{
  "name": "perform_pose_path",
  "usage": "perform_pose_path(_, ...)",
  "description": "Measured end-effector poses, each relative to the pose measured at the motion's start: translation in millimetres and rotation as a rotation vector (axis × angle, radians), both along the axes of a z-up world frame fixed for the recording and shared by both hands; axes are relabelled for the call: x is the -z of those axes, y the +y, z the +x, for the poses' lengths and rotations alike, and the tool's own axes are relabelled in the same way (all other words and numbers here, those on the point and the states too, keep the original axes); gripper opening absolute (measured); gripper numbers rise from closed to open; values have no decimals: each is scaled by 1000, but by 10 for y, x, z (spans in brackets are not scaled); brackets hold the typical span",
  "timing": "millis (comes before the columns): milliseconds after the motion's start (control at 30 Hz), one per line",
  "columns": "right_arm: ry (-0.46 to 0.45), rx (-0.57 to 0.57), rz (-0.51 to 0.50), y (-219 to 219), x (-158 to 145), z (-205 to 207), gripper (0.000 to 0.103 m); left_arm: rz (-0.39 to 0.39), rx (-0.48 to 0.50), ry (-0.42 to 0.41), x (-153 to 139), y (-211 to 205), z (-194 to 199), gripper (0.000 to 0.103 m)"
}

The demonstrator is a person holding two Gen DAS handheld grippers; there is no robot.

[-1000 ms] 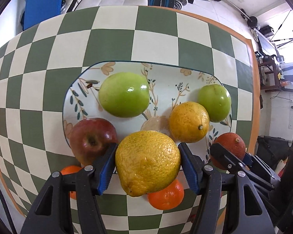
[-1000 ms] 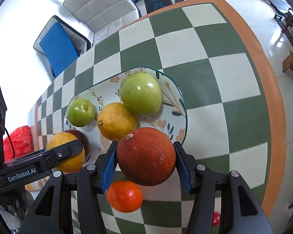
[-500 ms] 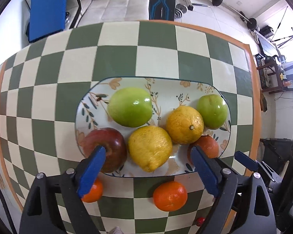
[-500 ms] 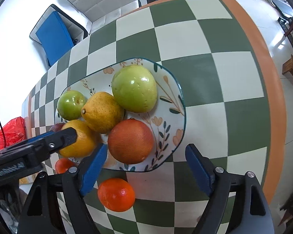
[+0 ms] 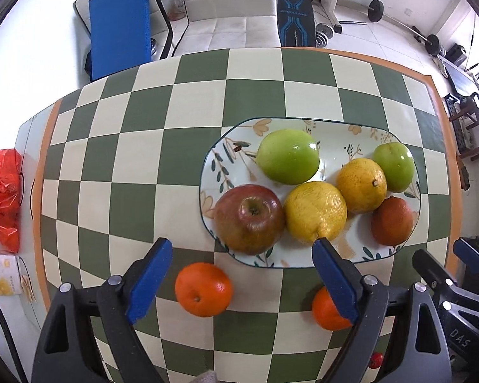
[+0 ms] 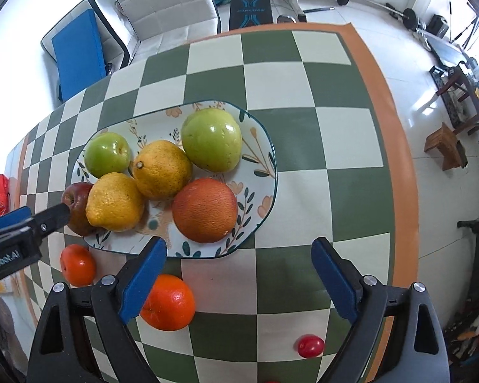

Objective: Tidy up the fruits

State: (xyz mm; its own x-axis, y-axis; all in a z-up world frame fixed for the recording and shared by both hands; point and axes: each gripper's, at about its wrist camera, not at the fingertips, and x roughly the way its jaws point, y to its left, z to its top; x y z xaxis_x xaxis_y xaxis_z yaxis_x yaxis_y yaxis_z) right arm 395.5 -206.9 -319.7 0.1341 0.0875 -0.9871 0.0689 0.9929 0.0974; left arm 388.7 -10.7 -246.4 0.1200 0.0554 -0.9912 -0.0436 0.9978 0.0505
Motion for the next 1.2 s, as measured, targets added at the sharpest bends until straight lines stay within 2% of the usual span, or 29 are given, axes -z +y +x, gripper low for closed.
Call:
perform_pose_path(367, -92, -11, -42, 93, -523, -294, 94, -19, 20, -138, -544, 32, -474, 89)
perform_pose_path(667, -205, -30, -43, 157, -1163, -745, 94, -60, 50, -248, -1105, 1, -914, 89)
perform_pose_path(1200, -375, -13, -28, 135, -2230, -1539, 94, -101, 93, -362, -1816, -80, -1508, 89)
